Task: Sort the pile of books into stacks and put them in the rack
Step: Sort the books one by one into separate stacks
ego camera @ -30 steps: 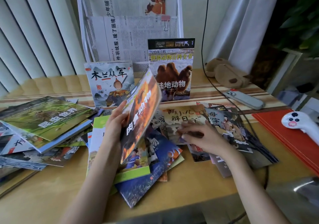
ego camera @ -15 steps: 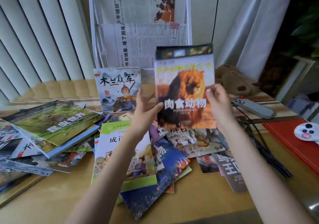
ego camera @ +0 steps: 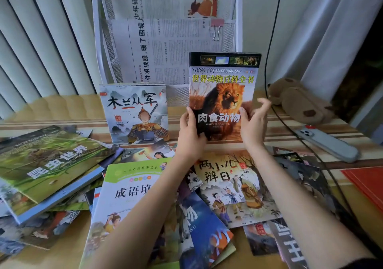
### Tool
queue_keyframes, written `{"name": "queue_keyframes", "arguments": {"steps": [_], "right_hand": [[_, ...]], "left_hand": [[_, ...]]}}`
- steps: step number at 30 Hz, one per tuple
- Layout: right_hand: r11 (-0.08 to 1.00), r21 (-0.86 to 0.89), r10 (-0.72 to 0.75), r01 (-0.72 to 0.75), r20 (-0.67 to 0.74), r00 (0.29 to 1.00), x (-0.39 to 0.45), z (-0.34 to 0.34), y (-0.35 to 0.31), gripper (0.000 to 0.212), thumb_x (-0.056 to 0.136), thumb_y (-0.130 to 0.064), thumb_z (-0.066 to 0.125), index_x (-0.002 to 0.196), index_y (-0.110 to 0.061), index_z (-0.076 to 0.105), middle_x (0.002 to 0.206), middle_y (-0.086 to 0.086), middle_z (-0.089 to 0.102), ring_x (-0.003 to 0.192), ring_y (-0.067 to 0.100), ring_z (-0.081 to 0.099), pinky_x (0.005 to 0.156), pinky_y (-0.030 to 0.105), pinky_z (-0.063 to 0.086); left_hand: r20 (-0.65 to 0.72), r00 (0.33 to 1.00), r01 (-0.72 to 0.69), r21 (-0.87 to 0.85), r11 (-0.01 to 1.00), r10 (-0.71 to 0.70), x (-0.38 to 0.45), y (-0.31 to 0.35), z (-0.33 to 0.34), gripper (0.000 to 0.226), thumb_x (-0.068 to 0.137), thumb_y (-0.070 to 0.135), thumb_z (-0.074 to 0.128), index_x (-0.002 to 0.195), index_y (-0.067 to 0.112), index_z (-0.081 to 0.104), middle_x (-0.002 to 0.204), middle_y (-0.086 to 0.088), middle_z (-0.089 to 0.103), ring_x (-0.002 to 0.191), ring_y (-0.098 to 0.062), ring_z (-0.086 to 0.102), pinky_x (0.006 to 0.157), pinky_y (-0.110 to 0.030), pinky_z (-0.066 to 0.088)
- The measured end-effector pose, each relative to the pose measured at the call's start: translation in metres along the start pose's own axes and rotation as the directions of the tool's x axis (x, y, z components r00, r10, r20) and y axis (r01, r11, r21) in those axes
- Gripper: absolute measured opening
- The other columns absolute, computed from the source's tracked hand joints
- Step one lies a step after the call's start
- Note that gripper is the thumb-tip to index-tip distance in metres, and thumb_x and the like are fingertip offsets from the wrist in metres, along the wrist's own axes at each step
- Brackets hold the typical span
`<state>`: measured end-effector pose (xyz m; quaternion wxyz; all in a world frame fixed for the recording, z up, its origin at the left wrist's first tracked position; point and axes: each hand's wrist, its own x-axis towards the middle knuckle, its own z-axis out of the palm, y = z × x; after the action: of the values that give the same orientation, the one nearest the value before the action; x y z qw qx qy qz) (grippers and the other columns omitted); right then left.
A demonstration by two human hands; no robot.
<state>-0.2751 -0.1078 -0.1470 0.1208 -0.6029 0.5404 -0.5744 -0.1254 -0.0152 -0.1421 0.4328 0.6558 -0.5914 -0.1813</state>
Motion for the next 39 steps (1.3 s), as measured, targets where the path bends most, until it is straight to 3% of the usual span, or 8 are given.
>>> {"name": "queue_keyframes", "arguments": {"steps": [5,12,16,21,25,28,33,39], "right_hand": [[0.995,-0.103,0.01,-0.001,0.082,0.997,0.009,-0.006,-0.002,0.042,0.088,-0.02,0.063,0.122,-0.018,0.039,0.111,0.015,0.055,0.091,0.024,0.057,0.054,0.008,0.03],[0.981,-0.189,0.113,-0.042,0.383,0.917,0.005,-0.031,-0.011,0.064,0.095,-0.012,0.052,0.148,-0.023,0.018,0.126,0.012,0.054,0.084,0.017,0.057,0.056,0.019,0.043],[0.957,-0.281,0.206,-0.068,0.499,0.842,-0.002,-0.045,-0.022,0.075,0.098,-0.015,0.045,0.151,-0.026,-0.006,0.149,0.015,0.032,0.063,0.011,0.05,0.047,0.019,0.036],[0.805,-0.592,0.324,-0.039,0.383,0.865,-0.03,-0.098,-0.01,0.046,0.095,-0.022,0.043,0.139,-0.011,0.038,0.125,0.013,0.057,0.094,0.031,0.062,0.081,0.047,0.052],[0.648,-0.76,0.504,-0.042,0.386,0.773,-0.067,-0.128,0.01,0.054,0.095,-0.042,0.04,0.143,-0.019,0.031,0.148,0.013,0.034,0.138,0.04,0.023,0.108,0.067,0.019],[0.602,-0.79,0.529,-0.118,0.284,0.8,-0.081,-0.156,0.019,0.065,0.095,-0.048,0.038,0.15,-0.025,0.013,0.157,0.013,0.012,0.143,0.041,0.008,0.109,0.069,0.012],[0.732,-0.652,0.488,-0.196,0.302,0.819,-0.092,-0.186,0.032,0.073,0.087,-0.049,0.053,0.145,-0.015,0.024,0.134,0.015,0.051,0.118,0.035,0.051,0.092,0.048,0.047],[0.842,-0.527,0.29,-0.115,0.263,0.92,-0.096,-0.196,0.022,0.051,0.082,-0.035,0.069,0.124,-0.013,0.05,0.116,0.011,0.06,0.105,0.03,0.057,0.08,0.037,0.049]], "left_hand": [[-0.04,0.999,0.019,0.081,0.997,-0.016,-0.004,0.005,0.0,0.077,0.091,0.0,0.046,0.151,0.009,0.0,0.152,-0.016,0.017,0.116,-0.031,0.049,0.081,-0.02,0.033],[0.029,0.999,0.041,0.02,0.999,-0.042,-0.006,0.013,-0.007,0.081,0.088,0.014,0.054,0.152,0.011,0.004,0.154,-0.014,0.023,0.134,-0.032,0.038,0.107,-0.04,0.039],[0.108,0.991,0.071,0.062,0.996,-0.077,-0.015,0.024,-0.008,0.08,0.093,0.008,0.048,0.149,0.005,-0.009,0.157,-0.019,-0.01,0.146,-0.035,0.0,0.118,-0.044,0.015],[0.262,0.965,-0.091,0.245,0.965,0.025,-0.056,0.043,0.009,0.074,0.097,0.017,0.041,0.15,0.004,-0.008,0.159,-0.013,-0.008,0.146,-0.027,-0.011,0.118,-0.039,-0.002],[0.554,0.812,-0.209,0.567,0.797,-0.181,-0.082,0.05,0.038,0.084,0.094,0.06,0.03,0.151,0.014,-0.01,0.159,-0.012,-0.012,0.144,-0.035,-0.015,0.113,-0.057,-0.007],[0.541,0.824,-0.243,0.606,0.757,-0.168,-0.086,0.043,0.04,0.082,0.091,0.068,0.023,0.152,0.021,-0.004,0.159,-0.009,-0.011,0.145,-0.033,-0.014,0.113,-0.06,-0.008],[0.541,0.831,-0.255,0.573,0.779,-0.126,-0.087,0.044,0.034,0.087,0.083,0.074,0.035,0.152,0.03,0.006,0.159,-0.001,0.005,0.146,-0.033,-0.006,0.111,-0.065,-0.005],[0.544,0.839,-0.33,0.48,0.813,0.019,-0.105,0.055,0.045,0.099,0.072,0.081,0.046,0.15,0.031,0.012,0.158,0.004,0.014,0.144,-0.026,0.008,0.117,-0.05,0.003]]}}
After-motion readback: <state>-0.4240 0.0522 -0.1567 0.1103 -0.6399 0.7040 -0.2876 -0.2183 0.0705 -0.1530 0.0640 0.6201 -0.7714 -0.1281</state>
